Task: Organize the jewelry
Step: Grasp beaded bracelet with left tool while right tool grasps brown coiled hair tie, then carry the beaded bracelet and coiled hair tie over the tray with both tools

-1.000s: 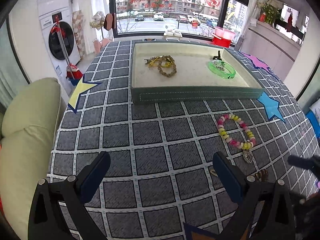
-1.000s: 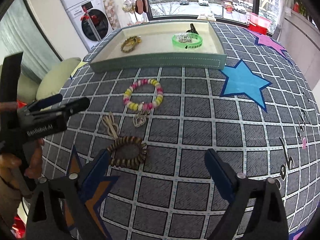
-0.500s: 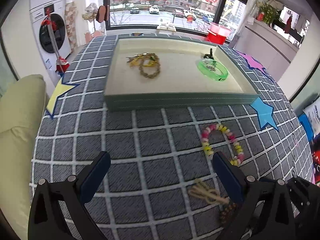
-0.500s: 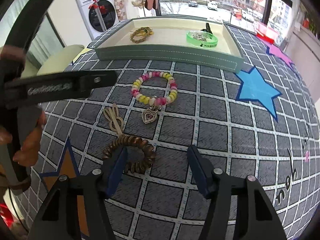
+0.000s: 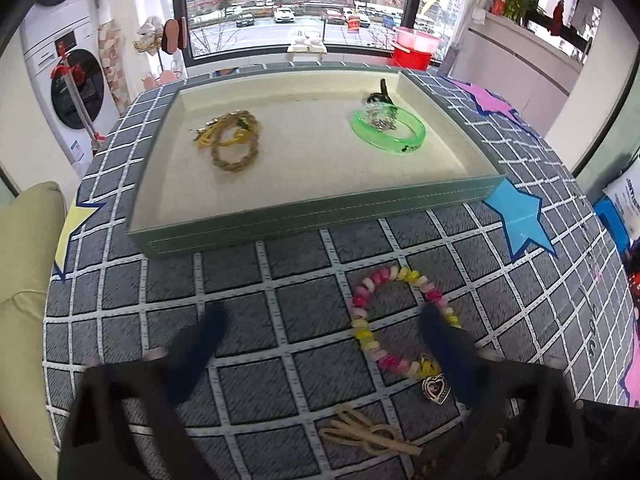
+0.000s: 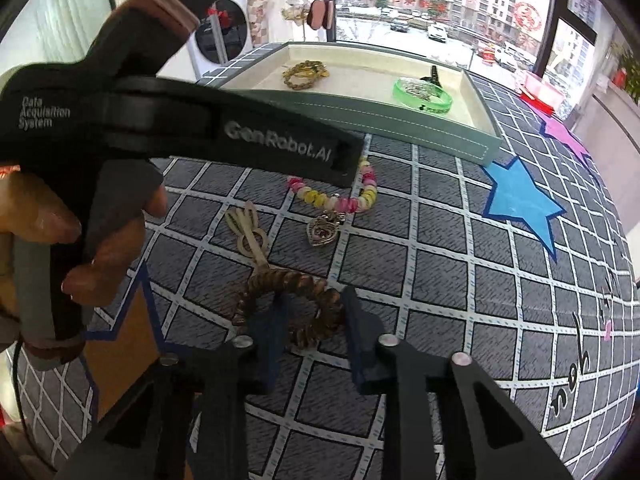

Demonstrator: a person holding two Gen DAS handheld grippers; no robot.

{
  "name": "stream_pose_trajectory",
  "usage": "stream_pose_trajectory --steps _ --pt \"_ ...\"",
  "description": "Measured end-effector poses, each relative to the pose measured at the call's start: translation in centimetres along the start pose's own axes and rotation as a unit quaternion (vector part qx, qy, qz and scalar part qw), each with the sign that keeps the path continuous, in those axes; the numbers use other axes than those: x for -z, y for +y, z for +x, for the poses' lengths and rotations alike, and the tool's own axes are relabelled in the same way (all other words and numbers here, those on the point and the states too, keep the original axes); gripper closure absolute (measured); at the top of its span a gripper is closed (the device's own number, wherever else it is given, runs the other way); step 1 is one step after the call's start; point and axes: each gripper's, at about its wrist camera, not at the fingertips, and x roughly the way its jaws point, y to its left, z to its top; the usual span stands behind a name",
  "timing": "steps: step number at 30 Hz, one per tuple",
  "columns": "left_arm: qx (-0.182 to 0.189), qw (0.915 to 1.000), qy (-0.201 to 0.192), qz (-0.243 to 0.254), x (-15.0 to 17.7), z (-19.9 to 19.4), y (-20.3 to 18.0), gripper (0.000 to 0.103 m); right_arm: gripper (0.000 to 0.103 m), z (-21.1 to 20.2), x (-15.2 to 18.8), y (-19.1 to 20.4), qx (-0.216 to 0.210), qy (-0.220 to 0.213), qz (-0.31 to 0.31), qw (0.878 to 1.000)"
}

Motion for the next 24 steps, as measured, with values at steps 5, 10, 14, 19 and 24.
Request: stream_pose_trajectory --steps 5,10,14,19,24 --pt "-0.014 0.9996 0.013 0.023 0.3 0.7 -0.8 0.027 0.089 -0.1 0.1 -0.6 -0.004 -0.002 0.015 1.0" --pt "-0.005 0.999 0.012 0.042 0.4 0.3 -1.3 0.066 0.089 -0.5 0.2 -0.9 -0.007 -0.004 0.022 1.0" --pt "0.004 0.9994 0.008 0.033 0.5 0.2 -1.1 0.08 0.089 -1.2 0.2 -1.3 -0.004 -0.008 0.027 1.0" --pt "0.028 0.9996 -0.007 -0.005 0.8 -0.6 0.3 0.08 0.089 -2.0 0.2 -2.5 0.0 -0.01 0.04 0.999" --pt "0.034 0.9988 -0.029 -0.02 0.9 -2.3 1.5 0.08 0.089 -2.5 0.1 -4.4 -0.008 -0.015 0.067 0.998"
